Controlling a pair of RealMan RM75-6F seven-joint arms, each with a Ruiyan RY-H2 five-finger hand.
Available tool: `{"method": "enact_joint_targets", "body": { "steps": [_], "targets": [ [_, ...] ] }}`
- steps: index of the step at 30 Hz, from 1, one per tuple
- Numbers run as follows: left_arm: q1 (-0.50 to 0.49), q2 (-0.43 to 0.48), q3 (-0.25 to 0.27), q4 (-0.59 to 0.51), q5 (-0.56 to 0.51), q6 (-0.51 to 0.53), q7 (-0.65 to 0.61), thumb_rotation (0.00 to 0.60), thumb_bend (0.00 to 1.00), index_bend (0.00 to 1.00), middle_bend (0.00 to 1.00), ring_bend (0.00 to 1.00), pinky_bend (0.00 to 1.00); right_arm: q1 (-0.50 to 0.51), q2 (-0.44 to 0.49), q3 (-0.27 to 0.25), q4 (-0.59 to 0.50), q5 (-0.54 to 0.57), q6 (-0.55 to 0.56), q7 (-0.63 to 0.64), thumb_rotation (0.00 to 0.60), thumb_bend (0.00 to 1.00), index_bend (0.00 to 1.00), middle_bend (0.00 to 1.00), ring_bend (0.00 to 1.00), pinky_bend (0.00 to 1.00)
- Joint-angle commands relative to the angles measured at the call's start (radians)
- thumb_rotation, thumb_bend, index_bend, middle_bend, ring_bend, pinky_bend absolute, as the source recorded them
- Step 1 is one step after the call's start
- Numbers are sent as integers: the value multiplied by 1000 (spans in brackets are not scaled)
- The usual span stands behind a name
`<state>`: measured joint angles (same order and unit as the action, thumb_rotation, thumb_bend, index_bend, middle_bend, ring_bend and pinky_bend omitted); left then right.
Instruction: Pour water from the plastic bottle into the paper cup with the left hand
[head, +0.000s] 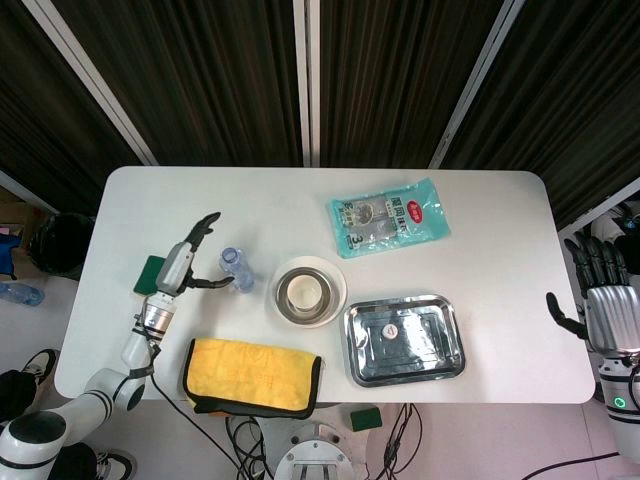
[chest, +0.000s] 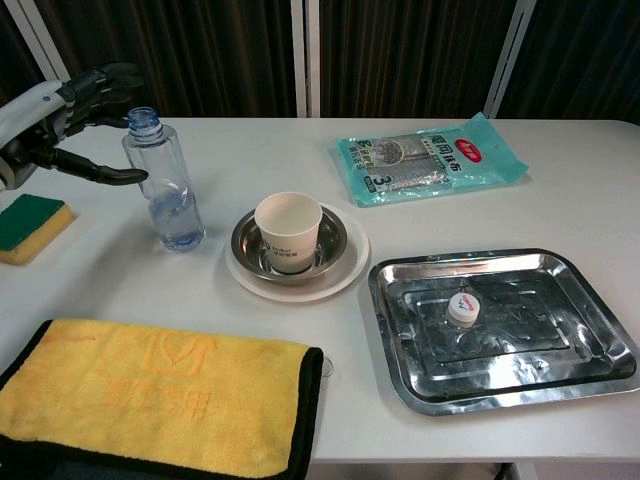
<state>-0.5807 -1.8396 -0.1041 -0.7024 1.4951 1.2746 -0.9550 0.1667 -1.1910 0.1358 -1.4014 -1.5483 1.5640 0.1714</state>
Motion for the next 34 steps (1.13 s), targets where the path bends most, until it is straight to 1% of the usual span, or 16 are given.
{"method": "enact_joint_targets", "body": {
  "steps": [1,6,10,12,14,16,17,19,21,22,24,25,27,29,30,34],
  "targets": [
    [36,42,10,-39,-4,24,13,600,62,0,31,29,169,-1,-1,-1,1,-3,3,0,600,366,0,0,0,0],
    [114,112,33,-111,1,106,96,600,62,0,20,21,169,-9,1,-1,0,-3,16,5,600,365,0,0,0,0],
    [199,204,40,-210,-7,200,171,600,62,0,10,12,169,-23,11,-2,-1,-5,39,11,600,365,0,0,0,0],
    [252,274,48,-275,-6,265,241,600,61,0,9,12,171,-35,16,-11,3,-9,48,8,600,365,0,0,0,0],
    [312,377,86,-358,-9,284,374,600,66,6,9,15,185,-51,18,-24,13,-7,51,3,600,365,0,0,0,0],
    [363,503,134,-489,-30,263,571,600,70,28,15,21,206,-66,13,-37,30,3,48,4,600,366,0,0,0,0],
    [382,548,146,-544,-45,260,659,600,67,41,34,29,219,-73,10,-42,39,10,42,5,600,365,0,0,0,0],
    [436,611,165,-634,-66,308,857,600,53,61,85,46,243,-86,3,-55,63,29,23,-7,600,363,0,0,0,0],
    [477,621,177,-665,-53,370,967,583,21,92,113,51,254,-101,-7,-70,90,48,5,-48,600,357,0,0,0,0],
    [494,616,187,-663,-35,395,997,533,6,109,121,51,250,-107,-11,-76,99,55,-2,-72,600,350,0,0,0,0],
    [516,607,213,-656,9,417,1030,351,0,134,139,51,230,-118,-16,-92,109,64,-22,-110,600,333,0,0,0,0],
    [522,605,222,-651,25,421,1039,292,0,138,142,51,222,-122,-15,-100,107,66,-32,-118,600,330,0,0,0,0],
    [532,598,236,-642,56,424,1064,116,0,140,137,51,201,-127,-11,-112,102,67,-48,-141,600,321,0,0,0,0],
    [535,603,245,-654,64,405,1068,15,0,128,113,43,185,-130,-11,-116,100,67,-52,-170,600,318,0,0,0,0],
    [535,610,249,-670,62,386,1066,0,0,115,96,36,179,-131,-12,-115,97,67,-51,-183,600,318,0,0,0,0],
    [533,623,237,-692,58,359,1043,0,0,87,69,28,171,-133,-19,-105,93,60,-30,-197,600,318,0,0,0,0]
  ]
}}
